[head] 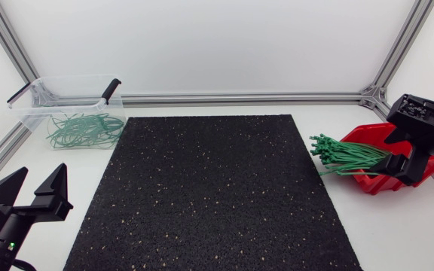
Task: Take a green cable tie from the red box, thread the tail through the head to close it, then place it in the transparent bin on the left.
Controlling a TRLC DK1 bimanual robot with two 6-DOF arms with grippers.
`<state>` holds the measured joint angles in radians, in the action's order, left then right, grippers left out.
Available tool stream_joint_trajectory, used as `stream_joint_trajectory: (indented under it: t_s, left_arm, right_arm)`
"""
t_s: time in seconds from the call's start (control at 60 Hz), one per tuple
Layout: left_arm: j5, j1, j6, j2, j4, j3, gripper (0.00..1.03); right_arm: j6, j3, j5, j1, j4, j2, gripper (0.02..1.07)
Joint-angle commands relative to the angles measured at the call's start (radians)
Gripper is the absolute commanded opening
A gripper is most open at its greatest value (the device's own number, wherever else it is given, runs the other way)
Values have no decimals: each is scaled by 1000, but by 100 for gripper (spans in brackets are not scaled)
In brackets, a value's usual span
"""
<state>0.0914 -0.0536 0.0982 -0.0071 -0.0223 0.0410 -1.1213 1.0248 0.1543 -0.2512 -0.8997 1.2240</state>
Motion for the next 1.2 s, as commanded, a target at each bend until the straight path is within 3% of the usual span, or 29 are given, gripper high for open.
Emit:
stream_joint_trajectory:
  t_s: [0.0, 0.2, 0.417, 0.767, 0.867, 1.183]
  left_arm:
    - [7, -6, 17, -4, 9, -43, 99]
    - [7, -2, 17, -4, 10, -43, 99]
    - [7, -2, 17, -4, 12, -41, 99]
    - [2, -5, 17, -2, 16, -41, 99]
    - [-1, -5, 17, -2, 16, -41, 99]
    - [-4, -2, 17, -2, 21, -39, 99]
  right_arm:
    - [-169, 9, 4, -20, -16, 37, 102]
    - [-431, -6, 27, -65, -68, 115, 102]
    - [-535, -26, 21, -71, -54, 186, 95]
    - [-528, -141, -47, 3, 153, 209, 93]
    - [-508, -178, -79, 29, 222, 212, 84]
    - [-492, -226, -105, 55, 306, 226, 84]
